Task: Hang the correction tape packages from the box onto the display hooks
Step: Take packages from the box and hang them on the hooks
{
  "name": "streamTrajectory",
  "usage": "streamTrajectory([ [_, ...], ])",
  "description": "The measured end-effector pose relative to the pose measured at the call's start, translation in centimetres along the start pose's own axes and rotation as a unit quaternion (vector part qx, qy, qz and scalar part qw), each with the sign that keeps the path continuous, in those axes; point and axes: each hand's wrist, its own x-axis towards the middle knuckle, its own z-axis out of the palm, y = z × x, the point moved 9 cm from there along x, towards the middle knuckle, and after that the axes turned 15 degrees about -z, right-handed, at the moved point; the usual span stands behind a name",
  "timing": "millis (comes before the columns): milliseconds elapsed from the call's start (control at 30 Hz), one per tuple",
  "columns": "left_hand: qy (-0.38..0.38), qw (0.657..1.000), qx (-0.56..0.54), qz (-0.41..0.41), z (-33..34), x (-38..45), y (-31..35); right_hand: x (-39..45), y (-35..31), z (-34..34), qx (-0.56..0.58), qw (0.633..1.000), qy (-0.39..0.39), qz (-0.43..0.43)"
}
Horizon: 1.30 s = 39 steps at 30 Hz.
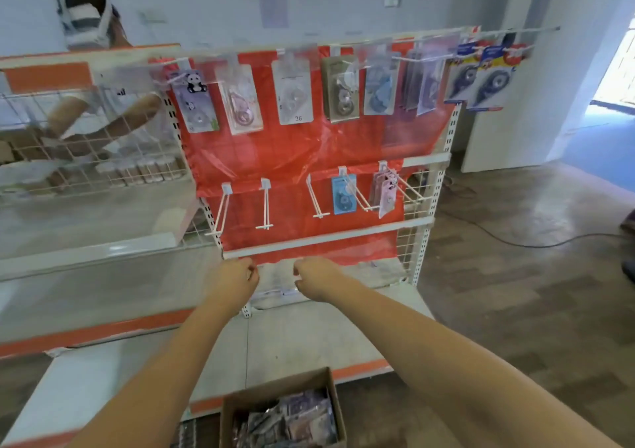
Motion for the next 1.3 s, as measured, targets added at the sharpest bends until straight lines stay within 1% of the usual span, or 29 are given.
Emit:
streamTrajectory([
  [200,-0.028,0.999,0.03,-0.013,6.5,-1.6,-1.7,0.7,2.1,7.6,0.024,0.996,-0.085,-0.026],
  [267,-0.065,0.996,0.061,-0.006,9.8,-2.0,-2.3,0.9,2.8,10.3,0.022,0.993,-0.111,-0.042],
  [333,-0.107,0.991,0.073,-0.019,13.2,-2.4,-3.4,0.9,3.5,13.3,0.019,0.989,-0.134,-0.053],
  [500,-0.175,0.979,0.09,-0.049,21.9,-4.0,-7.7,1.2,5.4,22.0,0.027,0.98,-0.189,-0.051],
  [600,-0.201,0.974,0.087,-0.064,27.5,-4.9,-10.7,1.6,6.5,28.4,0.038,0.972,-0.228,-0.036],
  [700,-0.226,0.967,0.073,-0.091,33.9,-5.3,-14.1,2.3,7.8,35.5,0.044,0.967,-0.247,-0.029],
  [800,-0.252,0.956,0.065,-0.133,41.5,-6.1,-17.8,3.2,8.9,43.3,0.027,0.964,-0.262,-0.038],
  [933,-0.27,0.949,0.068,-0.146,52.4,-6.7,-21.4,4.7,10.6,53.7,0.011,0.961,-0.276,-0.03],
  [1067,-0.285,0.948,0.045,-0.138,61.8,-6.8,-24.2,6.6,12.0,63.5,0.014,0.952,-0.306,-0.021],
  [1167,-0.295,0.946,0.033,-0.128,67.5,-6.2,-25.9,8.1,13.1,69.7,0.01,0.947,-0.32,-0.02],
  [1233,-0.308,0.945,0.028,-0.106,70.5,-5.8,-26.2,8.7,13.6,73.2,-0.018,0.943,-0.332,-0.033],
  [1300,-0.318,0.944,0.029,-0.085,72.8,-5.6,-26.0,9.4,14.1,75.7,-0.062,0.944,-0.319,-0.055],
])
